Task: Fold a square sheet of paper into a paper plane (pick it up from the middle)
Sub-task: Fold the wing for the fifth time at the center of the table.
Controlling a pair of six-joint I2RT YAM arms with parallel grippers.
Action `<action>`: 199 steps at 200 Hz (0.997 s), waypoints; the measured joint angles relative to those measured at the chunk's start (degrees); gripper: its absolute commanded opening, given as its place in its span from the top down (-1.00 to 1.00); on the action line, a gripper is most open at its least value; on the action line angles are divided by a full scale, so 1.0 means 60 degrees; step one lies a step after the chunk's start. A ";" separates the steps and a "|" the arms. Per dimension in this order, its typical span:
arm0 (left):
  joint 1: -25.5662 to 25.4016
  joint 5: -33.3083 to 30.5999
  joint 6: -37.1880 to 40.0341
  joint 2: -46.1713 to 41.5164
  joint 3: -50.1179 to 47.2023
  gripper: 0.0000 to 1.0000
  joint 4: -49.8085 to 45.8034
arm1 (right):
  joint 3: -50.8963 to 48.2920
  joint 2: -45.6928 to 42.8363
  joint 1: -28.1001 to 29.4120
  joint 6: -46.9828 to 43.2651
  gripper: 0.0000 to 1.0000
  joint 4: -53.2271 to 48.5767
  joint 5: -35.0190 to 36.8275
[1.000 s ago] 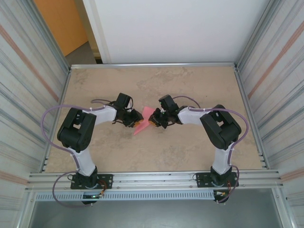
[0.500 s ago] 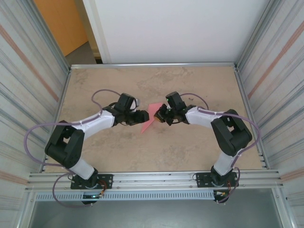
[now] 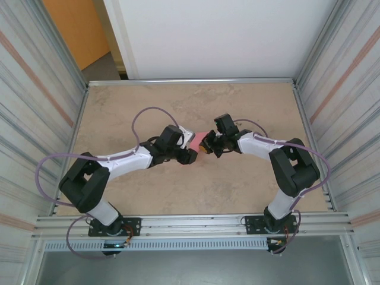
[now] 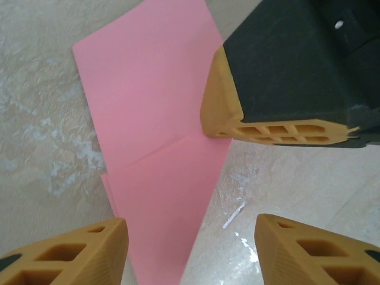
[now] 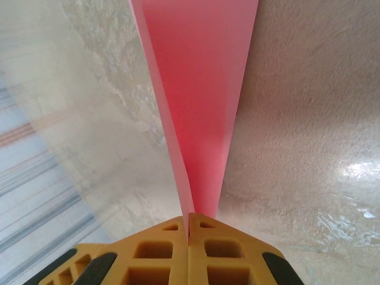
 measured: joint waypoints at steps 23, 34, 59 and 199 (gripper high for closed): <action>-0.0011 0.0004 0.0616 0.0229 -0.0204 -0.11 0.0484 | 0.0000 0.0000 -0.0062 0.0076 1.00 -0.0076 -0.0149; -0.0015 0.0007 0.0856 0.0277 -0.0310 -0.10 0.0699 | 0.0000 0.0000 -0.0076 0.0146 1.00 -0.0080 -0.0200; -0.0171 -0.0011 0.1464 0.0444 -0.0576 -0.05 0.1333 | 0.0000 0.0000 -0.0124 0.0208 1.00 -0.0080 -0.0255; -0.0510 -0.0342 0.3279 0.1330 -0.1067 0.42 0.3155 | -0.0117 0.0011 -0.0189 0.0441 0.70 -0.0208 -0.0535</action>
